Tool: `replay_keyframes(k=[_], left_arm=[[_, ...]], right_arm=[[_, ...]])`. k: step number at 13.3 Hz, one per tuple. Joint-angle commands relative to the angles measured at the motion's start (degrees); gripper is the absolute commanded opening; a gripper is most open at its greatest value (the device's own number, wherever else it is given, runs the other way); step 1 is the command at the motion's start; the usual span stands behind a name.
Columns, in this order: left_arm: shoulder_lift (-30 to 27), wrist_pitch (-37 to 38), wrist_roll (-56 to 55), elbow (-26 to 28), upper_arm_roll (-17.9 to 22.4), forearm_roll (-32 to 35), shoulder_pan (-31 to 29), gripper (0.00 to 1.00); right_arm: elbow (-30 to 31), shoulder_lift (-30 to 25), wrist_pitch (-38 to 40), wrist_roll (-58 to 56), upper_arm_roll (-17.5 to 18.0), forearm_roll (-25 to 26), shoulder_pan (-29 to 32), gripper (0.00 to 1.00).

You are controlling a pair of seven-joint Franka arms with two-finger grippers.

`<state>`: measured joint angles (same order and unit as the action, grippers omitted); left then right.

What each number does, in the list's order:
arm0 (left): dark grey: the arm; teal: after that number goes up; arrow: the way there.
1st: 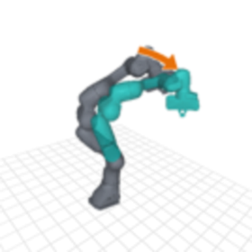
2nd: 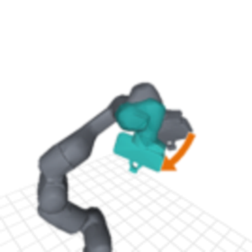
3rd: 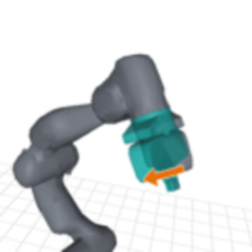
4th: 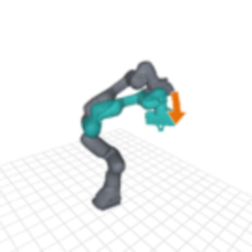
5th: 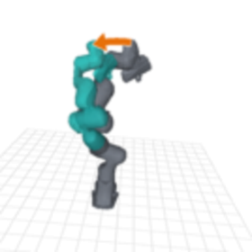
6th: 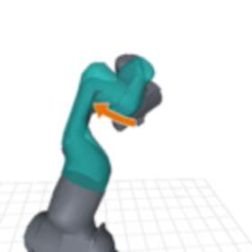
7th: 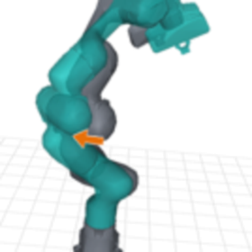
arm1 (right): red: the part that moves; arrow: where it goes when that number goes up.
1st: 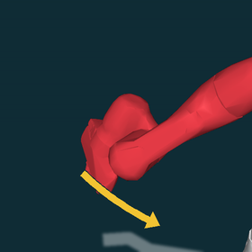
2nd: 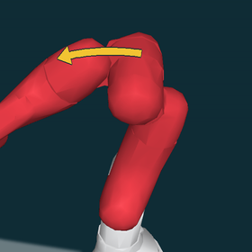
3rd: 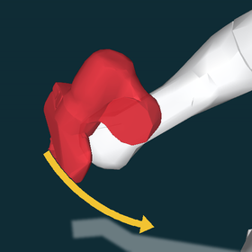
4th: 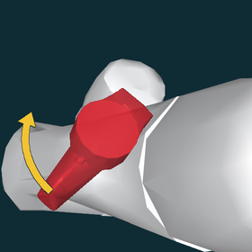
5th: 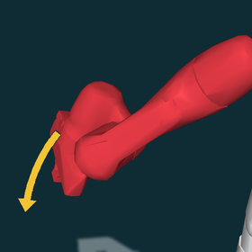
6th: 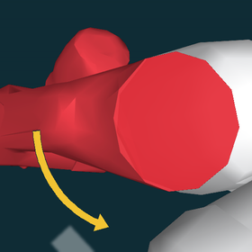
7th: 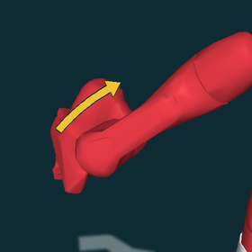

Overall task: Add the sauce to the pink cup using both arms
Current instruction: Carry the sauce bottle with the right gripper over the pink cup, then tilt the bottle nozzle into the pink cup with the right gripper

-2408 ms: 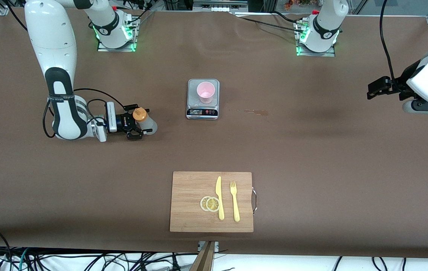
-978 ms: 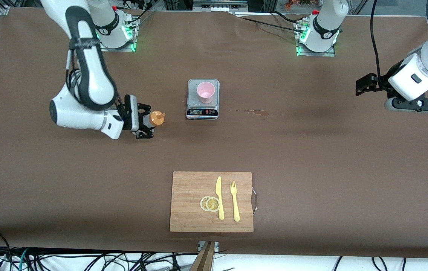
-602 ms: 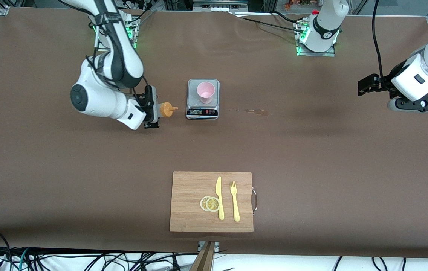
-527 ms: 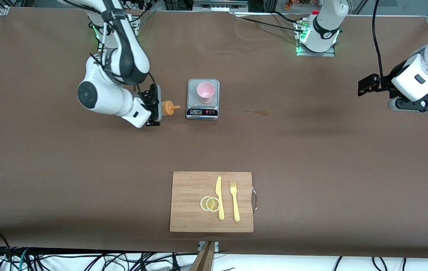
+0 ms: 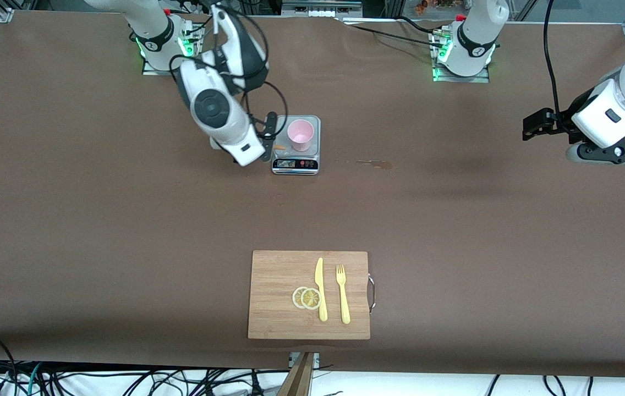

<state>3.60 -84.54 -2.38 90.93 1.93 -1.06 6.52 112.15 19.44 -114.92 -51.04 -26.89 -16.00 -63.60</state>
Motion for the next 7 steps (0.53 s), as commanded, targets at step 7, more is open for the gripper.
replay_keyframes(k=[7], left_arm=[[0.2,0.1,1.0,-0.4,-0.1,0.7,-0.2,1.00]], right_arm=[[-5.0,-2.6,13.6,14.1,6.1,11.2,0.2,0.00]])
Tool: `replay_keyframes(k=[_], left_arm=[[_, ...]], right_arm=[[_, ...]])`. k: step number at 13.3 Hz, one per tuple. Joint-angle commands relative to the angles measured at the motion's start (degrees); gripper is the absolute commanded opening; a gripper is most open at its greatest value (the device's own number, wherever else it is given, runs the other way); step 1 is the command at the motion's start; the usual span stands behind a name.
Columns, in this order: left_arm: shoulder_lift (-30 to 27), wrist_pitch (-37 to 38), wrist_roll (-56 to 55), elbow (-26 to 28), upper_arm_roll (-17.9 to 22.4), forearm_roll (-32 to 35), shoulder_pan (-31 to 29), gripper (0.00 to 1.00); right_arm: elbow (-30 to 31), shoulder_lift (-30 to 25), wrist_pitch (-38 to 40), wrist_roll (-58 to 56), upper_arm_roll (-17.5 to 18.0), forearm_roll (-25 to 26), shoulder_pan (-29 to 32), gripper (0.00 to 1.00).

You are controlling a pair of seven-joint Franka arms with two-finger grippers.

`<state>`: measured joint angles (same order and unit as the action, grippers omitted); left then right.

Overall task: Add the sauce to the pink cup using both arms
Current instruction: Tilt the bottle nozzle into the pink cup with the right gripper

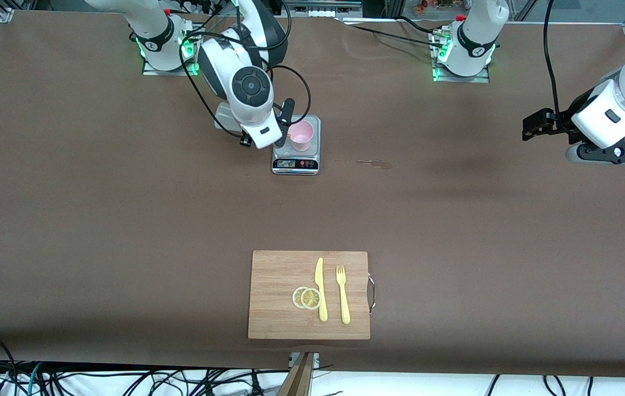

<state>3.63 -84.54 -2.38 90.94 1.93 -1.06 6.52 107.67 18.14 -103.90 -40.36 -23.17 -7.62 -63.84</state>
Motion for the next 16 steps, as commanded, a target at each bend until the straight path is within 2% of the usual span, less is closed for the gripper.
replay_keyframes(k=[1,7,13,16], left_arm=[[0.1,0.1,1.0,-0.4,-0.1,0.7,-0.2,1.00],[0.1,0.1,0.9,-0.4,-0.1,0.7,-0.2,1.00],[0.7,0.0,0.9,-1.2,-0.1,0.7,-0.2,1.00],[0.7,0.0,0.9,-1.3,-0.1,0.7,-0.2,1.00]], right_arm=[[-1.5,-1.3,3.8,5.4,3.8,4.8,0.5,0.00],[-2.3,-1.1,6.5,10.3,7.0,9.1,0.2,0.00],[-3.7,-1.1,8.5,9.7,7.0,9.3,0.5,0.00],[-6.2,-1.8,11.1,7.6,6.9,8.8,2.8,0.00]])
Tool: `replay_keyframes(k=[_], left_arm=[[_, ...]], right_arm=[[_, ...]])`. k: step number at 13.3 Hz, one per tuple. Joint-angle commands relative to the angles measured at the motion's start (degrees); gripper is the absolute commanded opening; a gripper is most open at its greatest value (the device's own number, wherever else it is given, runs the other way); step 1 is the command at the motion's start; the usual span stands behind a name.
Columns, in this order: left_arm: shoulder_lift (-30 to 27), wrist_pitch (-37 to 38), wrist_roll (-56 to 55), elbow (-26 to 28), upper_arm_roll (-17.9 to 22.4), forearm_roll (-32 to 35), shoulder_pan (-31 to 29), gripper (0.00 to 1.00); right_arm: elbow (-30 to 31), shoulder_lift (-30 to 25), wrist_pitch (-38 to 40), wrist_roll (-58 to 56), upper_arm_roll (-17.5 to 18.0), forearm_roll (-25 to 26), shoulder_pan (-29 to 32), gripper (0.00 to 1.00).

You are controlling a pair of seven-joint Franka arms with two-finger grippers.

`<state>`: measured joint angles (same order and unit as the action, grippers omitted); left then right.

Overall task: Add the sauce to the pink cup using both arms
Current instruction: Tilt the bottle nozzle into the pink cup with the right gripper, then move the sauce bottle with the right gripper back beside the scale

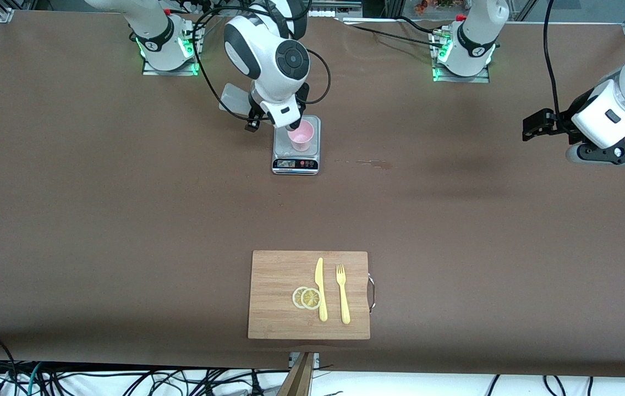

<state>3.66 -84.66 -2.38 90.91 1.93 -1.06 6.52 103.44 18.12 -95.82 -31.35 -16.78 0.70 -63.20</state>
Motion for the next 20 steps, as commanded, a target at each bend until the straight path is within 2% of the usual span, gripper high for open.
replay_keyframes(k=[1,3,6,11,15,17,19,20], left_arm=[[0.6,0.2,1.0,-1.2,0.0,0.7,-0.2,1.00],[0.6,0.1,1.0,-1.3,-0.1,0.7,-0.2,1.00],[0.6,0.1,0.9,-1.3,-0.1,0.7,-0.2,1.00],[0.6,0.1,0.9,-1.3,-0.1,0.7,-0.2,1.00],[0.6,0.1,0.9,-1.3,-0.1,0.7,-0.2,1.00],[0.6,0.2,0.9,-1.3,-0.1,0.7,-0.2,1.00],[0.6,0.2,0.9,-1.3,-0.1,0.7,-0.2,1.00],[0.6,0.2,1.0,-1.3,-0.1,0.7,-0.2,1.00]], right_arm=[[-2.2,-2.7,3.1,-2.9,0.5,0.0,3.4,0.00],[-2.1,-5.3,2.8,-6.8,0.5,-1.9,7.4,0.00],[-2.0,-8.4,2.0,-15.1,0.5,-8.9,14.2,0.00],[-2.2,-11.0,1.8,-35.2,0.4,-23.7,27.3,0.00],[-2.5,-10.2,2.5,-48.9,-0.2,-32.5,34.6,0.00],[-2.6,-8.5,4.6,-57.7,-0.3,-35.2,39.6,0.00],[-5.1,-4.0,9.4,-68.5,-0.9,-38.6,44.8,0.00],[-6.8,-1.2,12.5,-73.6,-3.3,-40.2,45.5,0.00]])
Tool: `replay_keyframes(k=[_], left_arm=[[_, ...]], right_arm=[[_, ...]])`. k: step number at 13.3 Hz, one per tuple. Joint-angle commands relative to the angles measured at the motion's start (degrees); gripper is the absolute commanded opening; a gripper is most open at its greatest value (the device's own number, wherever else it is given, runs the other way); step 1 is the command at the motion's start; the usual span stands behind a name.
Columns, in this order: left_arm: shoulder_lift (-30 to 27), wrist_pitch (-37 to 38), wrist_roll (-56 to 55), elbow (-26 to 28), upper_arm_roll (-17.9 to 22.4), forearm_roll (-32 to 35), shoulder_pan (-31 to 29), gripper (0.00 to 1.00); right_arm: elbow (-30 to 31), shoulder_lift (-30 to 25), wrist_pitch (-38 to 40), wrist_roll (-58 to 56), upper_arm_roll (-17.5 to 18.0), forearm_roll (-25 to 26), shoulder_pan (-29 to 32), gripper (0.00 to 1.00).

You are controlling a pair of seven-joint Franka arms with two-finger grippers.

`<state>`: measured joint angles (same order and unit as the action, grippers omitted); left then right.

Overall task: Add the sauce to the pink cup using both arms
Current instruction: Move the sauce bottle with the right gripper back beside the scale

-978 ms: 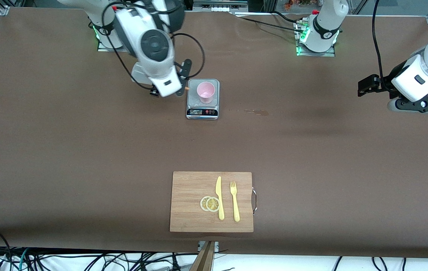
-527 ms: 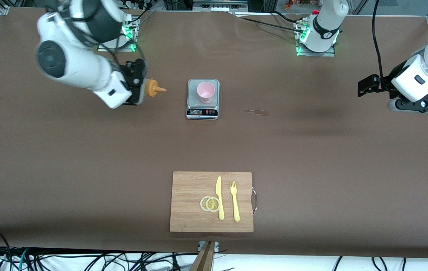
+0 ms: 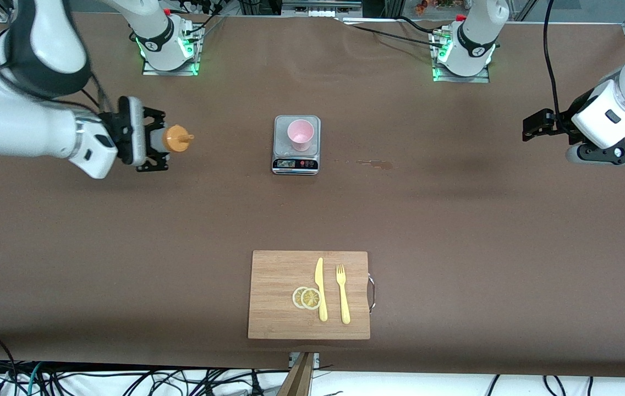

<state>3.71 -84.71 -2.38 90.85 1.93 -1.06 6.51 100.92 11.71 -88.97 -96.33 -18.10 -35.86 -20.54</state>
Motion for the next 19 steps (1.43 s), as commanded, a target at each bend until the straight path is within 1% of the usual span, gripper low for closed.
replay_keyframes(k=[1,2,3,6,9,13,19], left_arm=[[0.6,0.2,1.0,-1.2,-0.1,0.7,-0.2,1.00],[0.6,0.2,0.9,-1.2,-0.1,0.7,-0.2,1.00],[0.6,0.2,0.9,-1.2,-0.1,0.7,-0.2,1.00],[0.6,0.2,0.9,-1.2,-0.1,0.7,-0.2,1.00],[0.6,0.2,0.9,-1.2,-0.1,0.7,-0.2,1.00],[0.6,0.2,0.9,-1.2,-0.1,0.7,-0.2,1.00],[0.6,0.2,0.9,-1.2,-0.1,0.7,-0.2,1.00]], right_arm=[[-5.6,7.8,8.3,-13.5,-5.2,-6.0,3.0,0.00],[-5.8,10.0,10.2,-18.5,-7.5,-8.2,3.1,0.00],[-5.8,11.8,11.7,-23.1,-9.0,-9.7,4.3,0.00],[-5.6,17.4,15.4,-37.0,-10.2,-10.5,8.0,0.00],[-4.9,23.8,20.4,-48.6,-13.0,-14.7,8.8,0.00],[-2.7,29.2,22.3,-58.4,-13.3,-18.4,10.0,0.00],[0.5,35.6,25.7,-68.1,-13.4,-18.7,13.5,0.00]])
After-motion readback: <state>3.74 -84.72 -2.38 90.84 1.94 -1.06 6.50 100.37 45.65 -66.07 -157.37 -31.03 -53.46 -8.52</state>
